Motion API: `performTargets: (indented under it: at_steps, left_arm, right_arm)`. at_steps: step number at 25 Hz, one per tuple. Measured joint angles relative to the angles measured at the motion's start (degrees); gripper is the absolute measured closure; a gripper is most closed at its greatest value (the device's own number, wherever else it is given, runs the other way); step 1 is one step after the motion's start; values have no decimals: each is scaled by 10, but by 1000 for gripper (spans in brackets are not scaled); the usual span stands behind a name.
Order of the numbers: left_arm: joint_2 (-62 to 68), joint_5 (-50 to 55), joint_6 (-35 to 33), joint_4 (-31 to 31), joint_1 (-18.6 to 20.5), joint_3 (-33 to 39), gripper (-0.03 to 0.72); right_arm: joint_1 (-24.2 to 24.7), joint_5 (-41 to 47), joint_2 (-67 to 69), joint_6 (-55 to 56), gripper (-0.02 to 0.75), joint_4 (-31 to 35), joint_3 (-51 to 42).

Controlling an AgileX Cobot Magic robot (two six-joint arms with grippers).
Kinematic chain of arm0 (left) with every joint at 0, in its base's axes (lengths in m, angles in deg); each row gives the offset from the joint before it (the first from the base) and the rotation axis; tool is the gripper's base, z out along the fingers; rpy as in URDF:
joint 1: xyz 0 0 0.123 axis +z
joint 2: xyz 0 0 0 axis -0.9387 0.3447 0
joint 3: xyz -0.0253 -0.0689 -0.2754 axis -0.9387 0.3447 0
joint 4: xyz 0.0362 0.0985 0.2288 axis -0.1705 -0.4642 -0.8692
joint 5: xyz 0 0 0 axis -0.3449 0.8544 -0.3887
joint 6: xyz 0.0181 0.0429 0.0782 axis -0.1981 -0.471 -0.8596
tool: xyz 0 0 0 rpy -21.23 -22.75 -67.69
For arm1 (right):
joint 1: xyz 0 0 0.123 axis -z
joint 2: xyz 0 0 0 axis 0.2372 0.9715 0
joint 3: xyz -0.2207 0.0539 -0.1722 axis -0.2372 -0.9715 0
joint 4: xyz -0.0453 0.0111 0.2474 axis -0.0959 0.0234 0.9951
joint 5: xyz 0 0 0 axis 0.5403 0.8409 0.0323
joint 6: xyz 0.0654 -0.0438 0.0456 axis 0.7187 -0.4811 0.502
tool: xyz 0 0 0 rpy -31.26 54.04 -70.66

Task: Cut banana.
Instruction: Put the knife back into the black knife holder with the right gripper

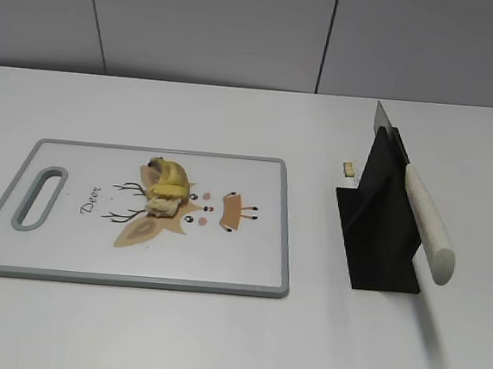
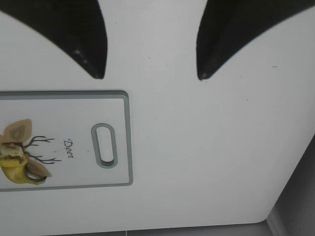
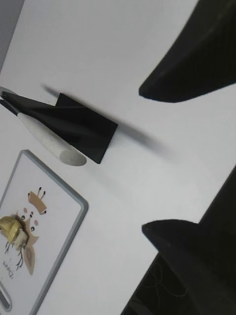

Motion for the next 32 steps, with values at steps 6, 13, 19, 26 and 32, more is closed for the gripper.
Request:
performTargets:
  at_steps: [6,13,19,26,32]
  left_arm:
    - [0,0,0,0,0,0,143]
    - [0,0,0,0,0,0,143]
    - [0,0,0,0,0,0,143]
    - [0,0,0,0,0,0,143]
    - [0,0,0,0,0,0,143]
  right_arm:
    - [12,1,-23,0,165,2,0]
    - [108,1,-23,0,165,2,0]
    - [187,0,-23,0,165,2,0]
    - [228,0,-23,0,165,2,0]
    - [229,0,-23,0,165,2,0]
